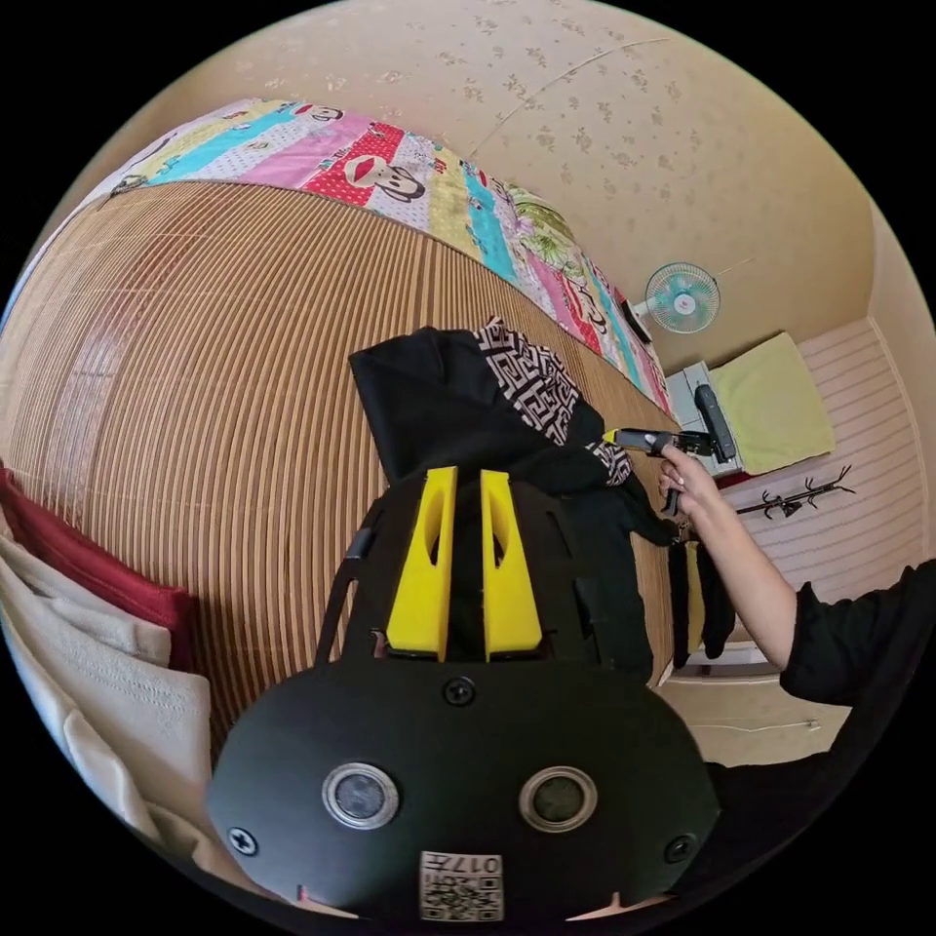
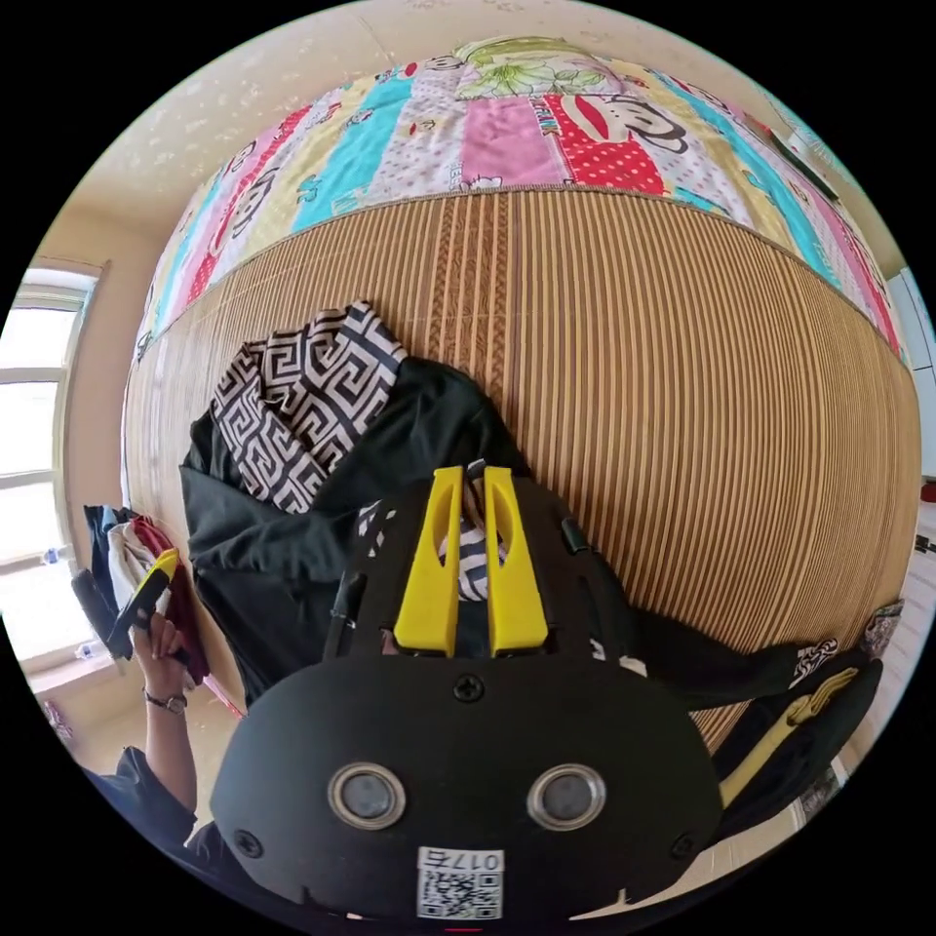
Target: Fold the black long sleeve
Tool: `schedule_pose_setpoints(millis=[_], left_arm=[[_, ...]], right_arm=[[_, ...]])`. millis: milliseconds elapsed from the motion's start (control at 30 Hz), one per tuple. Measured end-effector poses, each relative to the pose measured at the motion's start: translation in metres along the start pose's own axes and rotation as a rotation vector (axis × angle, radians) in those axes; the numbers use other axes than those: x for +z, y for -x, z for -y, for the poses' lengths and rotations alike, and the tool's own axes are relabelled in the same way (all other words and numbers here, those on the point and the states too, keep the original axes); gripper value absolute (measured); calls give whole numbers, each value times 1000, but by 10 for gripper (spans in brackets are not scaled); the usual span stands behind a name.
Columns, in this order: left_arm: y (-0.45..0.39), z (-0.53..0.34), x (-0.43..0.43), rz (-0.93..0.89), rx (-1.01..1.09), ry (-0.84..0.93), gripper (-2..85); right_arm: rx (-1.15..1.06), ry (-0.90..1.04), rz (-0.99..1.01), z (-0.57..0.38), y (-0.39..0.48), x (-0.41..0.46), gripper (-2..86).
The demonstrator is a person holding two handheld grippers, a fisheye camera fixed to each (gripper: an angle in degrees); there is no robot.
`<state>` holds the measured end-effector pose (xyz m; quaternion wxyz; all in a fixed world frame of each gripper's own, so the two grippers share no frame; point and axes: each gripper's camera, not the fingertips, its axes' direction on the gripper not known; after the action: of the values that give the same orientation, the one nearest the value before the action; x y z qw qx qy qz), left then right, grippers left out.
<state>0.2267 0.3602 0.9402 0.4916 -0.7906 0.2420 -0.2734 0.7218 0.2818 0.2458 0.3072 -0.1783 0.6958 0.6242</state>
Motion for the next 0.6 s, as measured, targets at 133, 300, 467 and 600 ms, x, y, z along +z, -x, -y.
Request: schedule_pose_setpoints(millis=[133,300,467,600], left_arm=[[22,-13,3,-34,-83,-12,51],[37,-26,-4,-49,-129,-52,51],[49,-35,-6,-125,-150,-75,52],[55,-41,-6,-128,-160,-81,53]], right_arm=[[-72,-158,97,-16,22,-41,29],[-363,-594,469,-63,27,-118,24],[-423,-793,749,-120,-42,-114,26],[-153,-661,672,-144,-103,-46,30]])
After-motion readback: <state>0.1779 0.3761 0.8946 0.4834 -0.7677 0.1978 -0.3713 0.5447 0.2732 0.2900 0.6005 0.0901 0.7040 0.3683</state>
